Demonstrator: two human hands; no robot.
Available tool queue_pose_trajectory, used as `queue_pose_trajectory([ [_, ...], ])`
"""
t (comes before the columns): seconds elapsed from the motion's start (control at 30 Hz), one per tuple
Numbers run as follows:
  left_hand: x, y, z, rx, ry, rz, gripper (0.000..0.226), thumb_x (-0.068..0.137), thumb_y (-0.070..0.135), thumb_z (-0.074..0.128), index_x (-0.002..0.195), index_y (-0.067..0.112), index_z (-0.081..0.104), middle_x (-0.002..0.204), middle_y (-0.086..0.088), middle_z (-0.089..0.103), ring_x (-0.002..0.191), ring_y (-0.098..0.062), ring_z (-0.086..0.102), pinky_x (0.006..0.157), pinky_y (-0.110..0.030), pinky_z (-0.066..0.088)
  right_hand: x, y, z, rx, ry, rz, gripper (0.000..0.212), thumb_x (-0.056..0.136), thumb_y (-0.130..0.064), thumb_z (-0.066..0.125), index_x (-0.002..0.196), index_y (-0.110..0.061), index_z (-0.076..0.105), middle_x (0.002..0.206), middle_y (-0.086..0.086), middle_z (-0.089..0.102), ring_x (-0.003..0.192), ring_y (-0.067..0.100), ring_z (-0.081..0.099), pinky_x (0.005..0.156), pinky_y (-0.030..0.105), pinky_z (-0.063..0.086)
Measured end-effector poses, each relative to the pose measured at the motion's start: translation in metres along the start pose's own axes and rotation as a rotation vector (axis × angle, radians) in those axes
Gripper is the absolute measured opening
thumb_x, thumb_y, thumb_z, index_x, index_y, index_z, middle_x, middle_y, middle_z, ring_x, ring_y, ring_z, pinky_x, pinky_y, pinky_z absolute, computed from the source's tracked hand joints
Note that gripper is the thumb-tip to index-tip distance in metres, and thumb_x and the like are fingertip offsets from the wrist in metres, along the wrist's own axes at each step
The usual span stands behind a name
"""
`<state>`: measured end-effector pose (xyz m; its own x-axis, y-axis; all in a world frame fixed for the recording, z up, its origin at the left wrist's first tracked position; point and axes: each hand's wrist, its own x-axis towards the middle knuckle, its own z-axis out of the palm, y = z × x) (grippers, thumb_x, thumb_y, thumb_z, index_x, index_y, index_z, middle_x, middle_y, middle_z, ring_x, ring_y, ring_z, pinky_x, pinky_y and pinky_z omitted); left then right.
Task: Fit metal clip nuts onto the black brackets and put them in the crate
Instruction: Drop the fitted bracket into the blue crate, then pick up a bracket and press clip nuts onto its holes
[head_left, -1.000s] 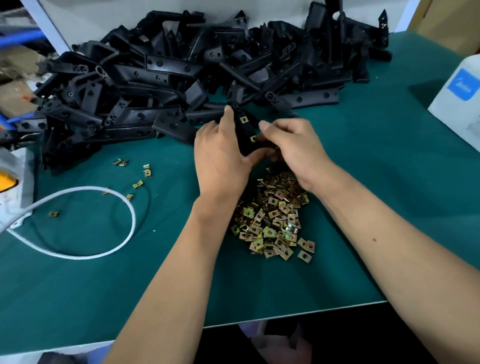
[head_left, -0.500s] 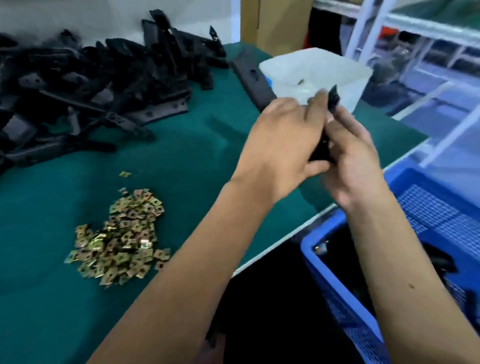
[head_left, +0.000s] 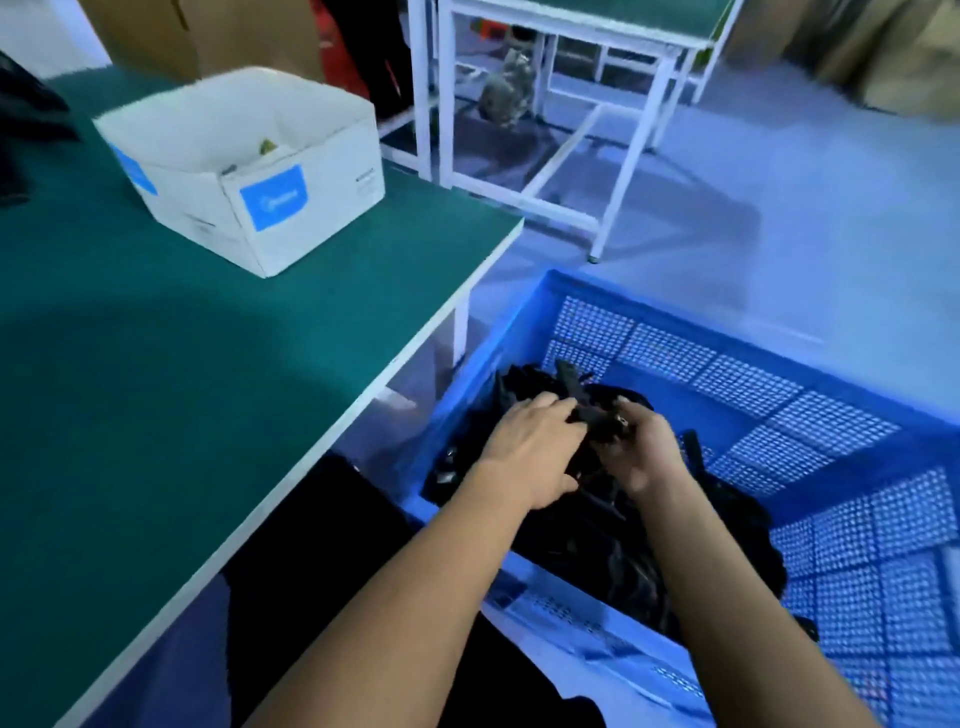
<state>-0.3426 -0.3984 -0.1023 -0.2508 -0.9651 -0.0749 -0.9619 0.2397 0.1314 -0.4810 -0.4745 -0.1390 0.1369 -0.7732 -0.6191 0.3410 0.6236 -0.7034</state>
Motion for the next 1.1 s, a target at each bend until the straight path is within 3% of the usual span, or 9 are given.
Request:
queue_pose_trajectory([
  [0.1, -0.006, -0.013, 0.01, -0.005, -0.075, -0.045, 0.053, 0.09, 0.045, 0.072, 0.134, 0.016, 0.063, 0.147, -0.006, 0.048, 0.138, -0.027, 0.037, 0.111, -0.044, 0.042, 0.024, 0.013, -0.003, -0.281, 0.255, -0.042, 0.008, 0.099, -0.012, 0.059, 0.096, -0.007, 0.064, 0.093, 0.013, 0.067, 0.076, 0.025, 0.066, 0.07, 0.038, 0.055],
  [0.2, -0.009, -0.023, 0.004, -0.004, -0.082, -0.094, 0.045, 0.092, 0.041, 0.071, 0.128, 0.014, 0.068, 0.143, -0.005, 0.052, 0.138, -0.027, 0.038, 0.109, -0.045, 0.043, 0.032, 0.023, 0.006, -0.421, 0.543, -0.095, 0.022, 0.09, -0.012, 0.063, 0.105, 0.004, 0.063, 0.104, 0.023, 0.068, 0.086, 0.035, 0.065, 0.069, 0.041, 0.05],
  [0.27, -0.008, -0.029, -0.005, -0.037, -0.011, -0.14, 0.037, 0.093, 0.035, 0.07, 0.123, 0.013, 0.07, 0.139, -0.004, 0.054, 0.136, -0.026, 0.039, 0.107, -0.044, 0.045, 0.029, 0.026, 0.019, -0.528, 0.641, -0.121, 0.036, 0.089, -0.015, 0.061, 0.121, 0.001, 0.058, 0.121, 0.024, 0.062, 0.106, 0.039, 0.061, 0.086, 0.045, 0.053],
  [0.37, -0.006, -0.034, -0.023, -0.089, 0.159, -0.198, 0.026, 0.095, 0.027, 0.065, 0.117, 0.015, 0.07, 0.13, 0.001, 0.059, 0.129, -0.023, 0.044, 0.099, -0.043, 0.05, 0.014, 0.027, 0.047, -0.797, 0.661, -0.253, 0.042, 0.089, -0.018, 0.062, 0.128, -0.006, 0.054, 0.138, 0.024, 0.052, 0.129, 0.043, 0.046, 0.108, 0.045, 0.038],
  [0.5, -0.011, -0.042, -0.056, -0.178, 0.403, -0.205, 0.02, 0.097, 0.025, 0.062, 0.111, 0.015, 0.071, 0.12, 0.002, 0.063, 0.122, -0.02, 0.048, 0.094, -0.04, 0.051, -0.014, 0.023, 0.1, -0.93, 0.476, -0.579, 0.034, 0.091, -0.012, 0.062, 0.125, -0.008, 0.06, 0.131, 0.02, 0.057, 0.124, 0.04, 0.049, 0.104, 0.042, 0.035],
  [0.67, -0.057, -0.072, -0.097, -0.287, 0.737, -0.316, 0.014, 0.091, 0.016, 0.062, 0.098, 0.011, 0.073, 0.11, -0.001, 0.066, 0.109, -0.023, 0.055, 0.091, -0.042, 0.049, -0.068, 0.019, 0.18, -0.94, 0.21, -0.938, 0.018, 0.095, -0.012, 0.056, 0.112, -0.008, 0.063, 0.112, 0.012, 0.066, 0.099, 0.028, 0.057, 0.072, 0.031, 0.03],
  [0.83, -0.154, -0.125, -0.122, -0.288, 1.009, -0.533, 0.021, 0.088, 0.025, 0.057, 0.09, 0.012, 0.073, 0.098, -0.002, 0.071, 0.099, -0.026, 0.061, 0.088, -0.039, 0.048, -0.137, 0.075, 0.267, -0.922, -0.061, -1.188, 0.01, 0.094, -0.016, 0.06, 0.099, -0.008, 0.061, 0.098, 0.012, 0.064, 0.089, 0.03, 0.056, 0.07, 0.037, 0.034],
  [0.97, -0.246, -0.159, -0.13, -0.197, 1.103, -0.668, 0.018, 0.087, 0.022, 0.059, 0.083, 0.009, 0.071, 0.09, -0.003, 0.07, 0.088, -0.024, 0.063, 0.085, -0.036, 0.047, -0.189, 0.131, 0.324, -0.986, -0.415, -1.172, 0.008, 0.097, -0.021, 0.055, 0.092, -0.015, 0.056, 0.094, 0.011, 0.066, 0.087, 0.033, 0.06, 0.074, 0.045, 0.046],
  [1.1, -0.342, -0.192, -0.125, -0.162, 1.196, -0.944, 0.018, 0.09, 0.02, 0.058, 0.086, 0.006, 0.069, 0.09, -0.006, 0.07, 0.09, -0.025, 0.063, 0.086, -0.036, 0.047, -0.246, 0.192, 0.379, -1.101, -0.864, -1.088, 0.021, 0.09, -0.034, 0.048, 0.095, -0.019, 0.063, 0.107, 0.015, 0.07, 0.103, 0.035, 0.065, 0.086, 0.043, 0.053],
])
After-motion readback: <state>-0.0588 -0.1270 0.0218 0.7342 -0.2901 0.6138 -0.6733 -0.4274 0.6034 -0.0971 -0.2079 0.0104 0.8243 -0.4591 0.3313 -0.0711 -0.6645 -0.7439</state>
